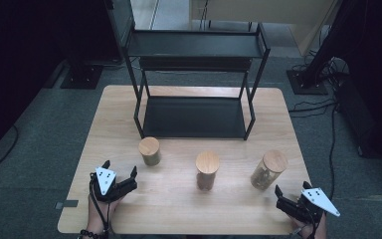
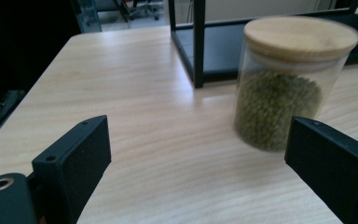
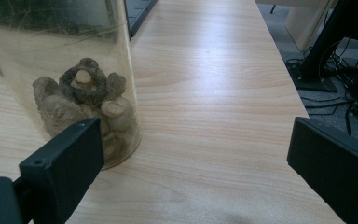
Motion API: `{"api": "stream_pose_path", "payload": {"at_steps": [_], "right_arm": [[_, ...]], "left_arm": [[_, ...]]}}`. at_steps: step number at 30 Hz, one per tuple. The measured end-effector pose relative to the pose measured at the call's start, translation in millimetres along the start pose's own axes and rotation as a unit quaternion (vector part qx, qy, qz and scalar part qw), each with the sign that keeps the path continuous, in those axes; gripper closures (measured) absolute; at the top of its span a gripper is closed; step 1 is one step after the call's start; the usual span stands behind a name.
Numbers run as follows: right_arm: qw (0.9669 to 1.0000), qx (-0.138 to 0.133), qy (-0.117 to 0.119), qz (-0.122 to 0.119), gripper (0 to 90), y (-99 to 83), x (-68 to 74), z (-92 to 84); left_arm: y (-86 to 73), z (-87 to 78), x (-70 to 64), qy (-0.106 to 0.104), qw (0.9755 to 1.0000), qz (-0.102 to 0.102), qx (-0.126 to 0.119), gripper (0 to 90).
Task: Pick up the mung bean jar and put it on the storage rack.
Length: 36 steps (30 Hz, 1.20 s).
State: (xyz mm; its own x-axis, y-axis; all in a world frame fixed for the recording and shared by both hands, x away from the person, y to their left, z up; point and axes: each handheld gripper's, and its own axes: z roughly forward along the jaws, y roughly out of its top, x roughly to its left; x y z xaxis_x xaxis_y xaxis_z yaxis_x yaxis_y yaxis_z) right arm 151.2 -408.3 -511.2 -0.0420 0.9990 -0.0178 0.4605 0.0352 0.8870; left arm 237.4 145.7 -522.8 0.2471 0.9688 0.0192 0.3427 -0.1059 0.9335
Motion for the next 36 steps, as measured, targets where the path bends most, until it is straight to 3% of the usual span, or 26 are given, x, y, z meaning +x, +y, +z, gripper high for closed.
{"api": "stream_pose_path", "payload": {"at_steps": [6, 14, 22, 36], "right_arm": [[1.0000, -0.002, -0.001, -0.004, 3.5, -1.1, 1.6, -0.8], [1.0000, -0.002, 0.001, -0.004, 3.5, -1.7, 1.9, -1.4], [1.0000, 0.002, 0.002, -0.006, 3.5, -1.6, 3.0, -0.3], [0.9999, 0.005, 0.009, -0.010, 3.5, -1.9, 4.6, 0.0]], "left_arm": [[-1.7, -10.8, 4.6, -0.006, 0.9998, -0.011, -0.014, 7.1], [1.1, -12.4, 2.6, -0.011, 0.9992, -0.028, -0.026, 7.1], [8.9, -4.9, -13.1, -0.020, 0.9984, -0.032, -0.042, 7.1], [17.7, 9.4, -28.9, -0.032, 0.9981, -0.032, -0.043, 7.1]]}}
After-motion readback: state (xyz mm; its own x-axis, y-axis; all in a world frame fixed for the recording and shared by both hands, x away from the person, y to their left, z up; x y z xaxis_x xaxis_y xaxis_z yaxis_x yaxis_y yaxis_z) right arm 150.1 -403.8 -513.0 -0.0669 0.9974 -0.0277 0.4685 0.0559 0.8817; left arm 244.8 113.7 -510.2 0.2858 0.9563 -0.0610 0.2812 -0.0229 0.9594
